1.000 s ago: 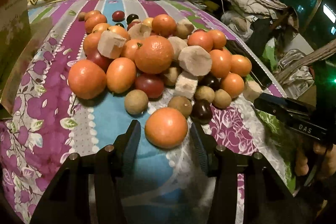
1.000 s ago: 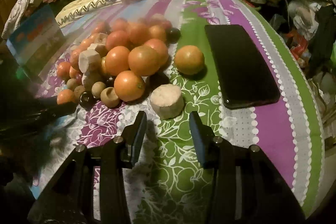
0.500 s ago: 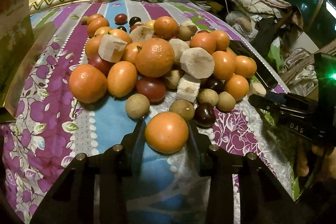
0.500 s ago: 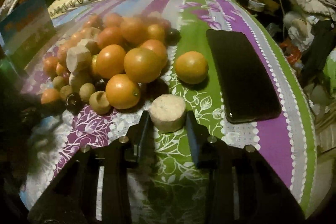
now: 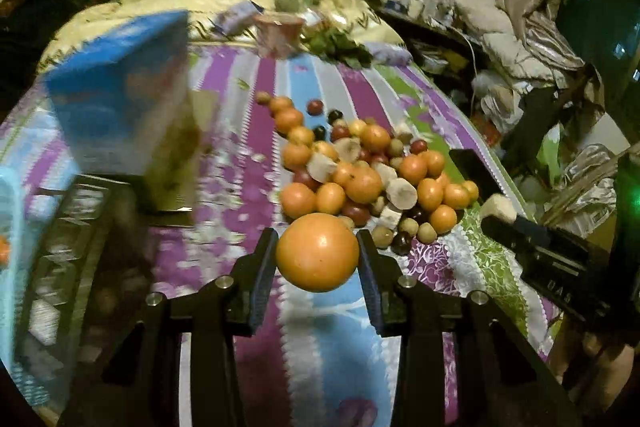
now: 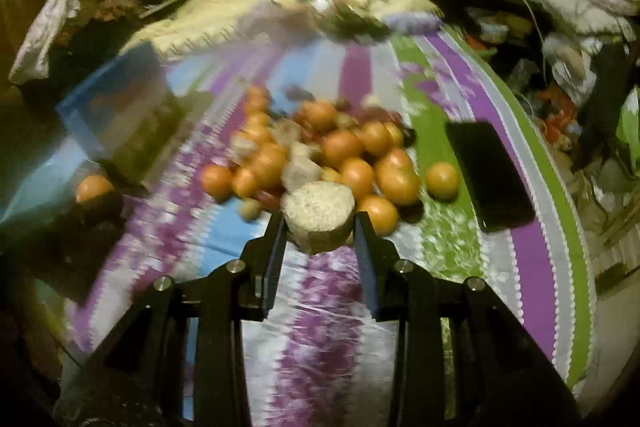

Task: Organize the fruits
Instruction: 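Carry the white fruit and orange over the light-blue basket with both tools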

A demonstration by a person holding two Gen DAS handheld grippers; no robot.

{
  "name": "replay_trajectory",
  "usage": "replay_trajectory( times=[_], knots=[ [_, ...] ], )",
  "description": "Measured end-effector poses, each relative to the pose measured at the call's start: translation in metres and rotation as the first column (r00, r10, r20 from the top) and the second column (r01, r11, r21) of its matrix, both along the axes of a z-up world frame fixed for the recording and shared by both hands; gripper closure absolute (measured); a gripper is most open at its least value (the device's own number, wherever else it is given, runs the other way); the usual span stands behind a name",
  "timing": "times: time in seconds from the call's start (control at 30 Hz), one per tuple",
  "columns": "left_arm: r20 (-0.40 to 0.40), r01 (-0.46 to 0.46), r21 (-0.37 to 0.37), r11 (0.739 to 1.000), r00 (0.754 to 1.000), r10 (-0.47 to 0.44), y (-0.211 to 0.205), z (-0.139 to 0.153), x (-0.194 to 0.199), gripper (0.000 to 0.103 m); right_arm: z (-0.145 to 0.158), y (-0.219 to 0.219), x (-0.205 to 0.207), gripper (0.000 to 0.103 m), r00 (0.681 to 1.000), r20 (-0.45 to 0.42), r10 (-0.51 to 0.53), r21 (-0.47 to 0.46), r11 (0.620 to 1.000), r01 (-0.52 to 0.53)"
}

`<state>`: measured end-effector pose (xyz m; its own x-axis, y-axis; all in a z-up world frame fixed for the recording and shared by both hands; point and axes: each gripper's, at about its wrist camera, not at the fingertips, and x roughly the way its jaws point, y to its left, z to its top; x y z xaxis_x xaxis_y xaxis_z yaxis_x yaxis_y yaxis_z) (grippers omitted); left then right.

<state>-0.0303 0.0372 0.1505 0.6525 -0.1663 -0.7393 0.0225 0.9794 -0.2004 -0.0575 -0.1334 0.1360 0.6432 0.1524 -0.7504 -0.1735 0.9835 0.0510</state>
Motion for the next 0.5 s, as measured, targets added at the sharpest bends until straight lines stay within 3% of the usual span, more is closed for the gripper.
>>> replay_trajectory(
  times=[0.5],
  knots=[
    [0.092,-0.204,-0.012,0.979,0.975,0.204,0.098,0.067,-0.063,0.063,0.057,0.091,-0.021,0.068,0.982,0.073,0.172,-0.024,0.985,-0.170]
  ],
)
